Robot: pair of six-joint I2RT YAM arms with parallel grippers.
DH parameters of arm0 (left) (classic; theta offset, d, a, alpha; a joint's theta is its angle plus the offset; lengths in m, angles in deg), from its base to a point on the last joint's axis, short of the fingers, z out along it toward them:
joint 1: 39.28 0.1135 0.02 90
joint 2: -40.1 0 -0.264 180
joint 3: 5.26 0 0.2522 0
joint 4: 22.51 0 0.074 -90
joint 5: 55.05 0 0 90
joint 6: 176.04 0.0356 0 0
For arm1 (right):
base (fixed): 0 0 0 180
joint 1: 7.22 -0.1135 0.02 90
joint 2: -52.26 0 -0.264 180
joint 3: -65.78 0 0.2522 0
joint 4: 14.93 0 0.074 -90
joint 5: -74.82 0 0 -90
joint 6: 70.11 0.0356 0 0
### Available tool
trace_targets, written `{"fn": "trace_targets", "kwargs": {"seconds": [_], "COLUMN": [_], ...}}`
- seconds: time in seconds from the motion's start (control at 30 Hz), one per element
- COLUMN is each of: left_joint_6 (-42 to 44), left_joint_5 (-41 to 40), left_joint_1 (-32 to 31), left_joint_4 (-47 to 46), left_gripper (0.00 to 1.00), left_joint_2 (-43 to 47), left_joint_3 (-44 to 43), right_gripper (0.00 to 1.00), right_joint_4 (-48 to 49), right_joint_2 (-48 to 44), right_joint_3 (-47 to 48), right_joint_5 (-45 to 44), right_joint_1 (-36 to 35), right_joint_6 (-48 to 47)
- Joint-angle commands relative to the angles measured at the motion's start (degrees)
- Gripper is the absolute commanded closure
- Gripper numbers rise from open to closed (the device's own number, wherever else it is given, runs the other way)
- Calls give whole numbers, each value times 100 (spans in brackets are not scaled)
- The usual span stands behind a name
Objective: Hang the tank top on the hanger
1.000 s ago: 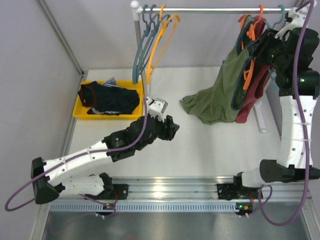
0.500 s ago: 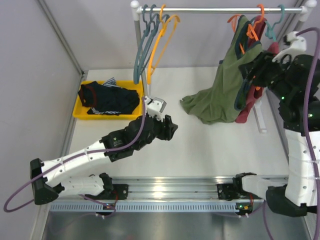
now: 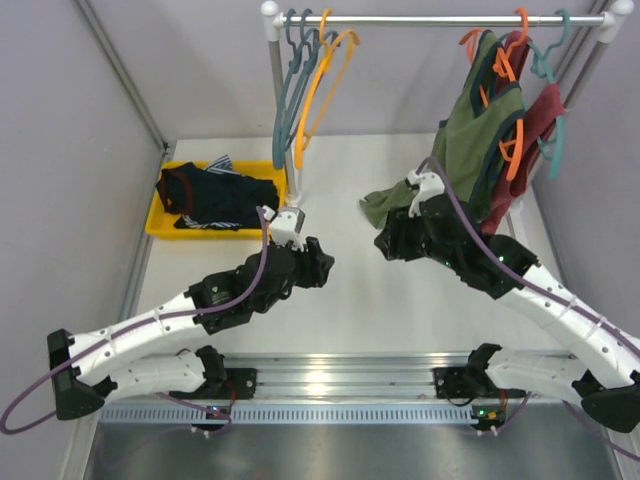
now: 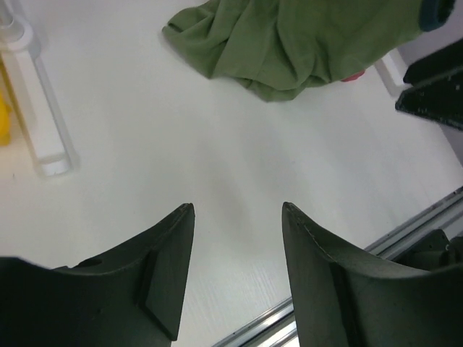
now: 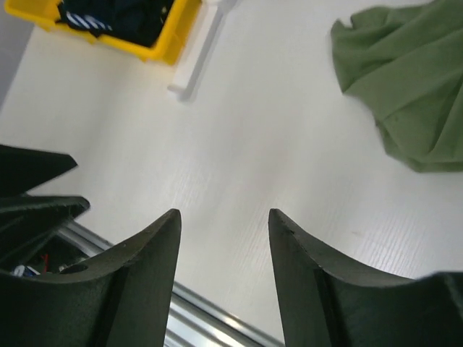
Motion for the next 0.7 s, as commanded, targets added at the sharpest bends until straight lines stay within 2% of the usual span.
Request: {"fn": "trace_targets", "kwargs": {"seconds": [0.0,0.07,0.23,0.47,0.6,0.67], "left_joint_6": [-715,-936,-1420,-1938,-2062,-2071], "left_joint_5": [-576,-788,-788,-771,-718,-718], "left_joint_1": [34,51,253,262,262,262], "left_joint_4": [564,733,900,646,566,610], "left_gripper": [43,43,43,44,45,45], "left_joint_2": [51,86,42,42,42,7], "left_joint_3": [197,337,628,988,1067,1059], "right_gripper": [48,47,40,21,22,18], "right_joint_4": [966,1170,951,960,828,854], "right_joint_2": [-443,-672,-996,-1454,-1464,-1472], "right_joint_3": [-802,-1364,-1657,-2070,-2132,-2167], "right_joint_5": [-72,165,272,404,325,351], "right_joint_1": [-203,-194,-194,-194,-194,-194], "right_joint_6": [398,425,171,48,-23,-32]}}
